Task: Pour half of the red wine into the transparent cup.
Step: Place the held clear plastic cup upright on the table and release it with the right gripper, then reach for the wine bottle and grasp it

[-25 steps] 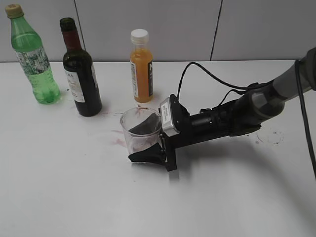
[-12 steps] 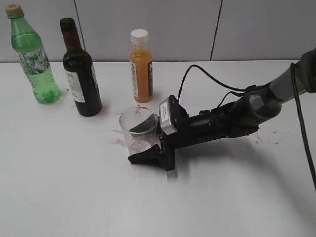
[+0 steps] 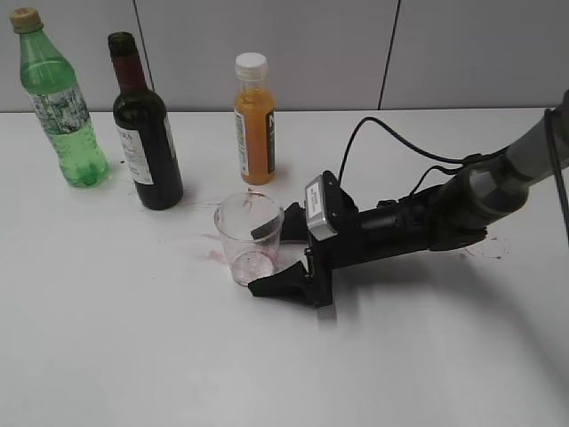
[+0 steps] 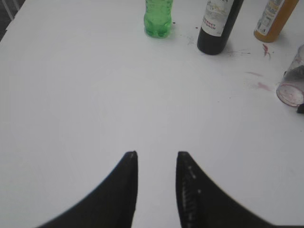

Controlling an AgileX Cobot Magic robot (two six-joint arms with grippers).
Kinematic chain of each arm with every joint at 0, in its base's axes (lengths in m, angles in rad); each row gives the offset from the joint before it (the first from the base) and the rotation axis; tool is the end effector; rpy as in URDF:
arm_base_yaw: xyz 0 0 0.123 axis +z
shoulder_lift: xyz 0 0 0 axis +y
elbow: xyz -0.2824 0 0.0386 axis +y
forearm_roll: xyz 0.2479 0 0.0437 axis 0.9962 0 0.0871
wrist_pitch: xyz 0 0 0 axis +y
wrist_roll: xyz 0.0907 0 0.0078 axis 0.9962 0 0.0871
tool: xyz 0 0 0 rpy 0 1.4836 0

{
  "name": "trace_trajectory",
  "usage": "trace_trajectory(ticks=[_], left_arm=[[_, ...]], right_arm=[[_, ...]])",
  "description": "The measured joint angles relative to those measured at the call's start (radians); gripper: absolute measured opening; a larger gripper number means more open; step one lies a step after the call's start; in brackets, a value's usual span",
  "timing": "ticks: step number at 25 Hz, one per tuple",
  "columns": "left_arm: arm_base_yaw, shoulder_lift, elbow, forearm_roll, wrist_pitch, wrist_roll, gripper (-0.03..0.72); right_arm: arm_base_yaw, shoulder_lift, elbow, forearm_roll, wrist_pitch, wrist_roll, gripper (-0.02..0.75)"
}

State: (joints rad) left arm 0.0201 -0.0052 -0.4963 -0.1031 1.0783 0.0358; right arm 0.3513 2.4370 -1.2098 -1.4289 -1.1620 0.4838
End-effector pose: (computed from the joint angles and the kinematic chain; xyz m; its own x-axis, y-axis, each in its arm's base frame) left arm -0.0060 -0.0084 0.2751 -0.4690 -0.0225 -0.8829 0.0540 0.9971 -0.0540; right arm 0.3384 0.2120 0.0298 -0.0196 -0.3081 -0.9511 -0.9987 -0.0378 0.0328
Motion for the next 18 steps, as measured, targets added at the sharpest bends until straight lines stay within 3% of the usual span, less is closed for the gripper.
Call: trace_trajectory(ticks=[7,11,15,18], left_arm=[[0.000,0.000,0.000,0.000,0.000,0.000,0.209],[0.000,0.000,0.000,0.000,0.000,0.000,0.209],[0.000,0.000,0.000,0.000,0.000,0.000,0.209],[0.000,0.000,0.000,0.000,0.000,0.000,0.209]], right_arm=[[-0.088,-0.077,0.104,0.009,0.005,-0.036,0.678],[-0.144,-0.147,0.198,0.072,0.013,-0.061,0.675],[-0.184,-0.255,0.300,0.212,0.064,-0.135,0.669],[-0.192,-0.338,0.376,0.441,0.128,-0.180,0.662]])
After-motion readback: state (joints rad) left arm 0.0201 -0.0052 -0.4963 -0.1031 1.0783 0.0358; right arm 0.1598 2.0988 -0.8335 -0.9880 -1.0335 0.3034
